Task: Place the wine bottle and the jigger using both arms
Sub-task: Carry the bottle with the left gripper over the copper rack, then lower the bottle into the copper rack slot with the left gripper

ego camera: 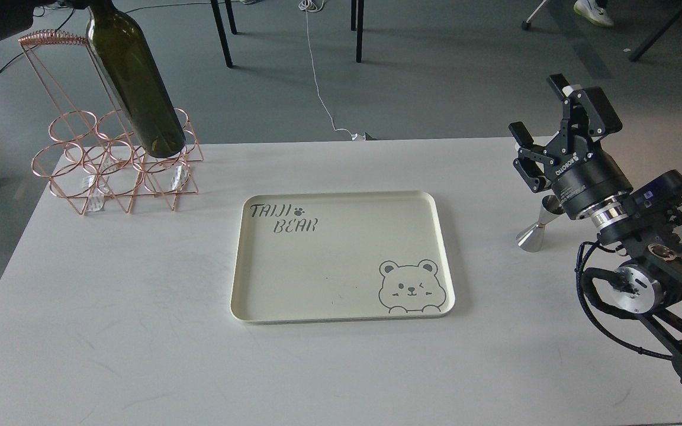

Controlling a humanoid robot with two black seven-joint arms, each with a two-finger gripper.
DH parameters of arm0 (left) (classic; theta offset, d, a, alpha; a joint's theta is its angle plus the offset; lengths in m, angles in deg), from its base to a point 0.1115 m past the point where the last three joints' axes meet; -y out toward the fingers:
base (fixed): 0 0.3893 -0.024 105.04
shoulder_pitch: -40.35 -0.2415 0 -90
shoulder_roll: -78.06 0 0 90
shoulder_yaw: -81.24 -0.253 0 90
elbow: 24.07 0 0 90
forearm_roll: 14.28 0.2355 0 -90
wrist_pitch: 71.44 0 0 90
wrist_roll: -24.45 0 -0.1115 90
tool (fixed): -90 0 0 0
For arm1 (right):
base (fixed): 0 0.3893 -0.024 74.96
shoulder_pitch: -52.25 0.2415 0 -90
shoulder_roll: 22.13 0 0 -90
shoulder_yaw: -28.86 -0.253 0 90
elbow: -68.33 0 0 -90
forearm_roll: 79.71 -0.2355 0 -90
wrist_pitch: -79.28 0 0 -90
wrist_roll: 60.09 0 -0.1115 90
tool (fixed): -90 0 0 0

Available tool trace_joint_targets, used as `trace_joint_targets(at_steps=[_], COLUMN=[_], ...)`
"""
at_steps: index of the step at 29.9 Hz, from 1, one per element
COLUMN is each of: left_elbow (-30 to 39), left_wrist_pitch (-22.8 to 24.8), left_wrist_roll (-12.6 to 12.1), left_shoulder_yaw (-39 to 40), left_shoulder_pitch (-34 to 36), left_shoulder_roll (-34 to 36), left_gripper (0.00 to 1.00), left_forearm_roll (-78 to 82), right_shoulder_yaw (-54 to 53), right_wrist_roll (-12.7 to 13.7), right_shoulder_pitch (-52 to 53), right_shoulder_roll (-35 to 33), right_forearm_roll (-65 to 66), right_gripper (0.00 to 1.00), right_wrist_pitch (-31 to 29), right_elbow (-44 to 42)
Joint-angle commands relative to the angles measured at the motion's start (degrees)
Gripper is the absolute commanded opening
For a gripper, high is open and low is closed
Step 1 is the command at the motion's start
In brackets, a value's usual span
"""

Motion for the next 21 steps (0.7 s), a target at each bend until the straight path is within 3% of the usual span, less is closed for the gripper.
trace_joint_targets(at_steps=[1,21], left_elbow=[0.0,0.8], left_wrist_pitch=[-1.0,-1.4], left_wrist_roll=[0.0,0.0], left_shoulder_yaw=[-0.6,-1.3], left_shoulder_pitch=[0.1,0.0], left_shoulder_roll=[0.0,-0.2], left_gripper=[0.13,0.13], left_forearm_roll=[2.4,3.5], right_shoulder_yaw=[0.0,-0.1], right_wrist_roll=[0.0,0.0], right_shoulder_pitch=[0.0,0.0], right_shoulder_roll=[0.0,0.0], right_forearm_roll=[0.0,0.0], right_gripper=[0.98,0.98], right_wrist_pitch=[0.0,0.0], right_elbow=[0.0,0.0])
